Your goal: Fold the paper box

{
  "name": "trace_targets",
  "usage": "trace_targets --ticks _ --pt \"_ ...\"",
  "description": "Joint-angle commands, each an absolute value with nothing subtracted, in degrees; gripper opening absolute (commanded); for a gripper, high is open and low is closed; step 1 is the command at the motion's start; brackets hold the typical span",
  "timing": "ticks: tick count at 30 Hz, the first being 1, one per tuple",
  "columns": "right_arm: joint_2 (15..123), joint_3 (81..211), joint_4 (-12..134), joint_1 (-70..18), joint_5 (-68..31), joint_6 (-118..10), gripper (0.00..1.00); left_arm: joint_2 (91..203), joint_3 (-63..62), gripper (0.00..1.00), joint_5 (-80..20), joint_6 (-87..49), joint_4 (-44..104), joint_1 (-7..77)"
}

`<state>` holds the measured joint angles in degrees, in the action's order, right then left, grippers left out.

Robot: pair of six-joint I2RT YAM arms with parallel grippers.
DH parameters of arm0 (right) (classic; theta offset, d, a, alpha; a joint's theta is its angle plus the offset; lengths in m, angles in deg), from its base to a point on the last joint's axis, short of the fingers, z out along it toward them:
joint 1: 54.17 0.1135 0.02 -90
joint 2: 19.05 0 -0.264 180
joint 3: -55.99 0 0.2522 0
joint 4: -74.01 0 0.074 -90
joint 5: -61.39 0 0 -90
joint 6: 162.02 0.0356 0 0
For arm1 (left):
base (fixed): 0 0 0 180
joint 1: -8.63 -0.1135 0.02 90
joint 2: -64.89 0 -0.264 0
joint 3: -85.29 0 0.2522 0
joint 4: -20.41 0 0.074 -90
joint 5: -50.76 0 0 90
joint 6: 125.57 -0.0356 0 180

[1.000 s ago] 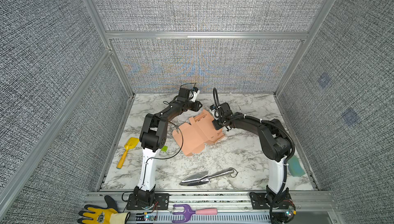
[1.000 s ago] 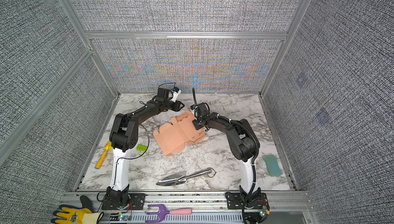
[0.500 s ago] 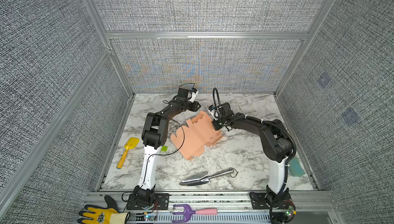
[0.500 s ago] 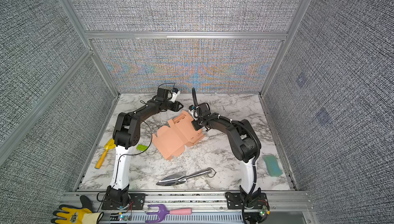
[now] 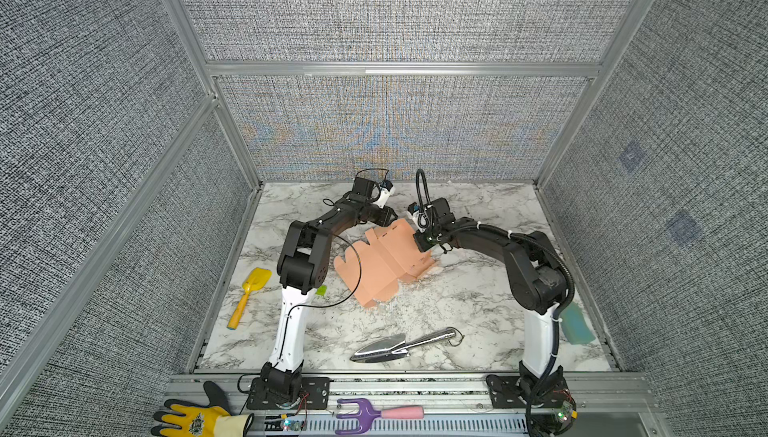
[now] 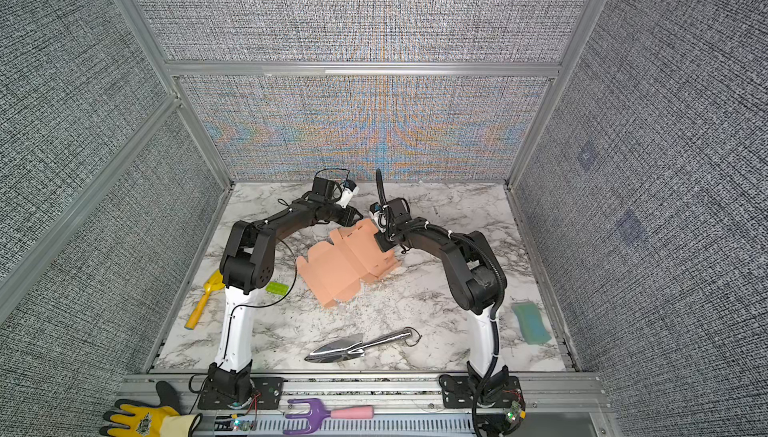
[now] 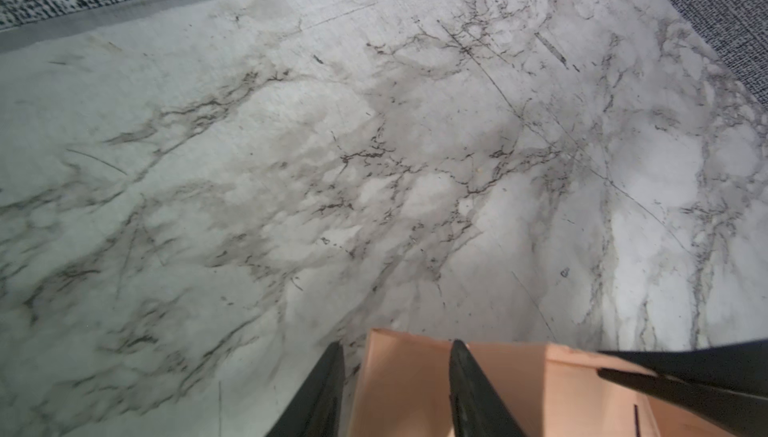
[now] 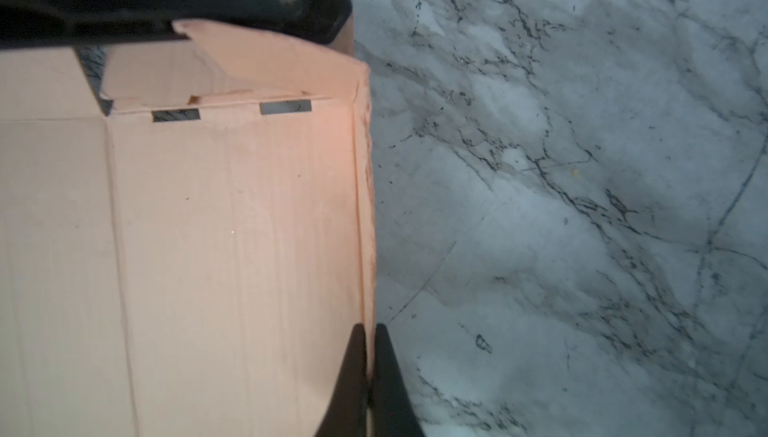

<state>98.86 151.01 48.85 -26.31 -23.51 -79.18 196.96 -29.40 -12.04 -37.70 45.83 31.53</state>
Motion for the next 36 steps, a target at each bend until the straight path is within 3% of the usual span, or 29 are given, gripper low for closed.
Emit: trace_targets --ticks 1,12,22,36 --pt "99.1 151.7 48.3 -26.4 -24.4 -77.6 0.0 195.6 -27.5 0.44 -11.5 -37.9 43.6 32.0" --pt "99.3 152.1 46.9 -26.0 -27.5 -76.9 0.0 192.6 -21.7 0.45 -13.8 -35.6 41.6 32.6" --pt "99.3 151.4 45.8 -23.9 -30.5 -79.4 0.0 191.6 -23.6 0.48 -17.5 -33.4 44.2 29.8" --pt "98.8 150.5 46.7 -23.9 -29.8 -79.9 0.0 190.1 -21.5 0.46 -18.4 -41.2 48.3 30.7"
